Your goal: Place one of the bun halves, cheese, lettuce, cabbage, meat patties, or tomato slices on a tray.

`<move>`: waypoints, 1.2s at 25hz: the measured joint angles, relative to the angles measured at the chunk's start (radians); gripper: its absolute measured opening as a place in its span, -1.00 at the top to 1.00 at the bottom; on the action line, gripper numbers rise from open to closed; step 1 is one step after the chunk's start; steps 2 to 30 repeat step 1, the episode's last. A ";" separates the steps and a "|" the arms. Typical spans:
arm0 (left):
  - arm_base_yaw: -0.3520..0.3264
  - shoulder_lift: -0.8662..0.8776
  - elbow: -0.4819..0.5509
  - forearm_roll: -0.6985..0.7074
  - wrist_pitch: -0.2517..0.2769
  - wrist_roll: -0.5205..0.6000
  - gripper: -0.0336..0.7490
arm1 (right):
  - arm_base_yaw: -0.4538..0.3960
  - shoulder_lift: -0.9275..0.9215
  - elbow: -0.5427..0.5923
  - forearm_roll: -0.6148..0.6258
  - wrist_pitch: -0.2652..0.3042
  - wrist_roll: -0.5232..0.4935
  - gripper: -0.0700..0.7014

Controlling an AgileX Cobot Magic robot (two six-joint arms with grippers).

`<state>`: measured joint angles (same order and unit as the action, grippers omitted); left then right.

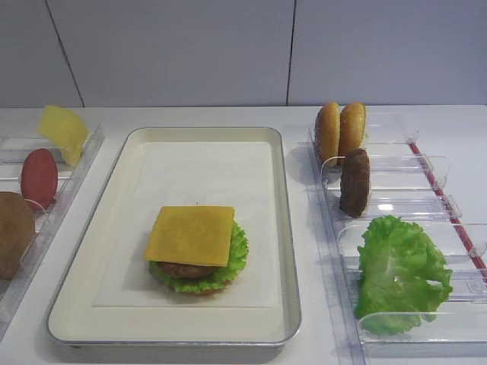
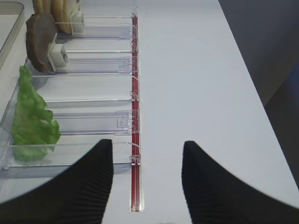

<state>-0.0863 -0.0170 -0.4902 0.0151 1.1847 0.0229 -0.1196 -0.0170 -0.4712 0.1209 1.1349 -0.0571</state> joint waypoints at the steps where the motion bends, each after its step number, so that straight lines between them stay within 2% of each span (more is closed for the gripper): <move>1: 0.000 0.000 0.000 0.000 0.000 0.000 0.26 | 0.000 0.000 0.000 0.000 0.000 0.000 -0.08; 30: 0.000 0.000 0.000 0.000 0.000 0.000 0.26 | 0.000 0.000 0.000 0.000 0.000 0.000 -0.08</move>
